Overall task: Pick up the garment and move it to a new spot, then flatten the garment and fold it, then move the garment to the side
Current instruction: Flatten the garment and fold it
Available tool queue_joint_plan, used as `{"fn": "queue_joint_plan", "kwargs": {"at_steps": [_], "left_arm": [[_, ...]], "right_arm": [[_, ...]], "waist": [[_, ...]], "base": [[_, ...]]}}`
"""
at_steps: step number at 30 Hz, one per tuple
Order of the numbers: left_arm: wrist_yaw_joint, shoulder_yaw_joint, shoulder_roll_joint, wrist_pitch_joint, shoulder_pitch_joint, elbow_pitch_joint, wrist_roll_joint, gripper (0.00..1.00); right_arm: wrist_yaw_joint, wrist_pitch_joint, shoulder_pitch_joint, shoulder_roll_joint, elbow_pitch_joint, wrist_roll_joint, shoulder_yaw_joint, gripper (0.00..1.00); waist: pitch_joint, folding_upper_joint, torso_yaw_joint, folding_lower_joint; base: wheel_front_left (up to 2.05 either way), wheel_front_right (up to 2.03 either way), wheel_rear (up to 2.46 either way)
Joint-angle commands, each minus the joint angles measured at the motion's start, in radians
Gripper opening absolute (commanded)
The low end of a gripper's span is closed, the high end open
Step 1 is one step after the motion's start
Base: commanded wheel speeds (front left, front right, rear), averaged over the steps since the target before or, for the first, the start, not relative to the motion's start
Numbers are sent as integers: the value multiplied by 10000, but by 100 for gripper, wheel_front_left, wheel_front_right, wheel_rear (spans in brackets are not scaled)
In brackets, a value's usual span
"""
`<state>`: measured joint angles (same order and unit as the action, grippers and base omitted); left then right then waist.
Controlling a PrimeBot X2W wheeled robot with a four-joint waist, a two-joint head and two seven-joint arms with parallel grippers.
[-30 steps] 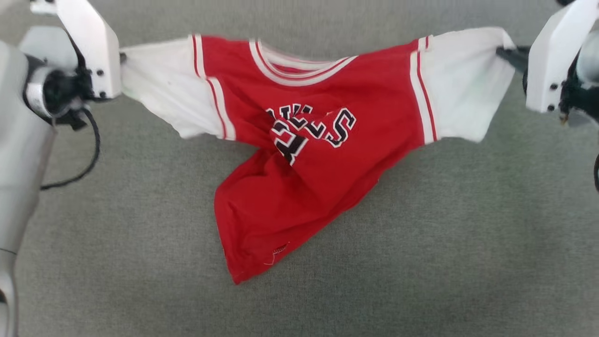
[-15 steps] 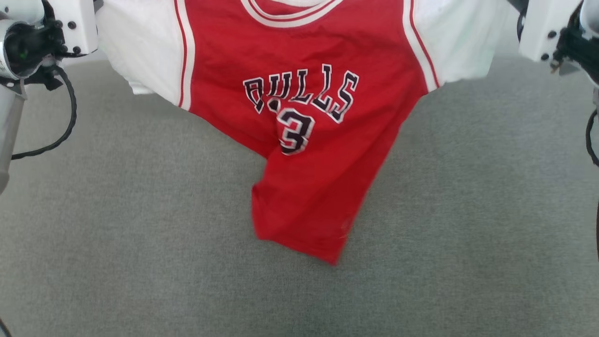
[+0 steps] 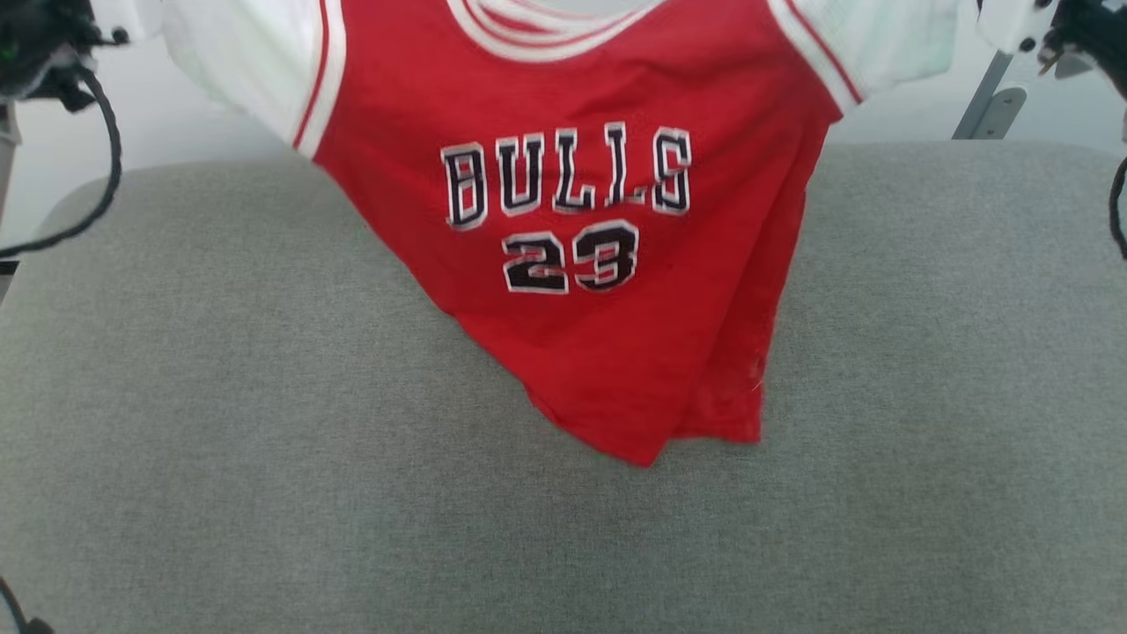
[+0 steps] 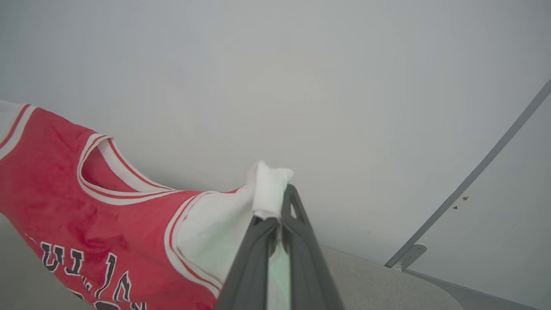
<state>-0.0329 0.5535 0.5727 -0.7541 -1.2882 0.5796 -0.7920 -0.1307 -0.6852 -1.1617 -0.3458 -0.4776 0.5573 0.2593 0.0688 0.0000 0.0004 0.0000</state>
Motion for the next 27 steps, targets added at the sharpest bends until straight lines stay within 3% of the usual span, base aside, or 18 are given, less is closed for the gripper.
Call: {"fn": "queue_joint_plan", "kwargs": {"at_steps": [1, 7, 13, 15, 23, 27], "left_arm": [[-44, -32, 7, 107, -168, 44, 84, 0], [-67, -96, -140, 715, -596, 124, 289, 0], [-48, -259, -478, 2379, -1508, 607, 716, 0], [-31, -310, -640, 3213, -1948, 814, 991, 0], [-78, -551, -1222, 7499, -3629, 1949, 1957, 0], [325, -606, -1484, 9284, -4051, 2512, 2106, 0]], "right_arm": [[-2, 147, -210, -6, -102, -143, 87, 0], [-2, 1060, -891, 78, -735, -575, 114, 0], [0, 2839, -2151, 340, -2007, -1521, 335, 0], [0, 3593, -2685, 423, -2481, -1949, 469, 0], [0, 8485, -4782, 640, -4327, -4910, -334, 0], [0, 9388, -5220, 809, -4763, -6432, -834, 0]], "waist": [[76, 0, -10, 0], [625, 0, -38, 0], [1766, 0, -37, 0], [2174, 0, -33, 0], [3418, 0, 114, 0], [3796, 0, 328, 0]], "base": [[0, 0, 0], [0, 0, 0], [0, 0, 0], [0, 0, 0], [0, 0, 0], [0, 0, 0]]}}
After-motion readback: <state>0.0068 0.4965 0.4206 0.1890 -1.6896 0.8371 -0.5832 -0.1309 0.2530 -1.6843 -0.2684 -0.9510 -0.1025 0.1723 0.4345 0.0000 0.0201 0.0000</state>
